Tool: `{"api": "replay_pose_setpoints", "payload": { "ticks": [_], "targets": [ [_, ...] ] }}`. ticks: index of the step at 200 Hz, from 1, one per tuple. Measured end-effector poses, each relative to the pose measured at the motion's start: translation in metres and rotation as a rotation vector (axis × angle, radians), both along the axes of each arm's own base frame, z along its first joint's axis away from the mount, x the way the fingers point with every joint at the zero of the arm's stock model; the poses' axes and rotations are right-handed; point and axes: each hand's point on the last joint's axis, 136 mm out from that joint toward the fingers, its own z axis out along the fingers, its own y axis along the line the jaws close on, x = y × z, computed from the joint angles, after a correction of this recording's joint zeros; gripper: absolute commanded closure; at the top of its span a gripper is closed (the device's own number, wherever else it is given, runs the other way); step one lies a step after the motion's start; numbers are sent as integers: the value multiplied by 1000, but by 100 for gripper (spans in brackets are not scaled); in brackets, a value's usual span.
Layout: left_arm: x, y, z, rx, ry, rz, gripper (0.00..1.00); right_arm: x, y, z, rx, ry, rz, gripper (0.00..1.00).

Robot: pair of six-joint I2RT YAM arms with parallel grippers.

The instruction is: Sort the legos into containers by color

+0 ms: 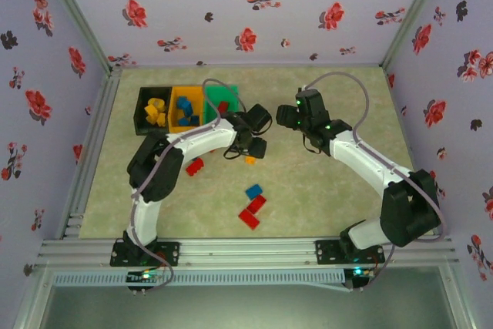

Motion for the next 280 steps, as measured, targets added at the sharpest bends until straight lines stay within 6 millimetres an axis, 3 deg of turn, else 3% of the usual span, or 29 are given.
{"api": "replay_pose_setpoints", "payload": {
  "ticks": [39, 94, 150, 176, 196, 218, 240, 258, 280],
  "targets": [
    [0, 0, -11, 17, 15, 0, 41, -1, 0, -1, -3, 5, 0, 28],
    [-2, 1, -26, 42, 38, -6, 59, -3, -2, -1, -6, 11, -1, 29],
    [-1, 2, -25, 46, 36, -7, 71, -5, -5, 5, -9, -3, -12, 29],
    [0, 9, -8, 60, 9, -9, 72, -6, -7, 7, -10, -8, -16, 29],
    [4, 21, 29, 53, -54, -5, 72, -6, -7, 8, -8, -10, -15, 30],
    [20, 50, 86, 5, -158, 46, 72, -7, -7, 9, -7, -12, -15, 30],
    [45, 107, 131, -21, -253, 164, 73, -8, -8, 8, -8, -12, -15, 31],
    [61, 157, 144, 4, -290, 267, 73, -9, -8, 8, -8, -12, -15, 31],
    [76, 209, 141, 59, -294, 368, 74, -10, -9, 10, -6, -15, -15, 31]
  ]
}}
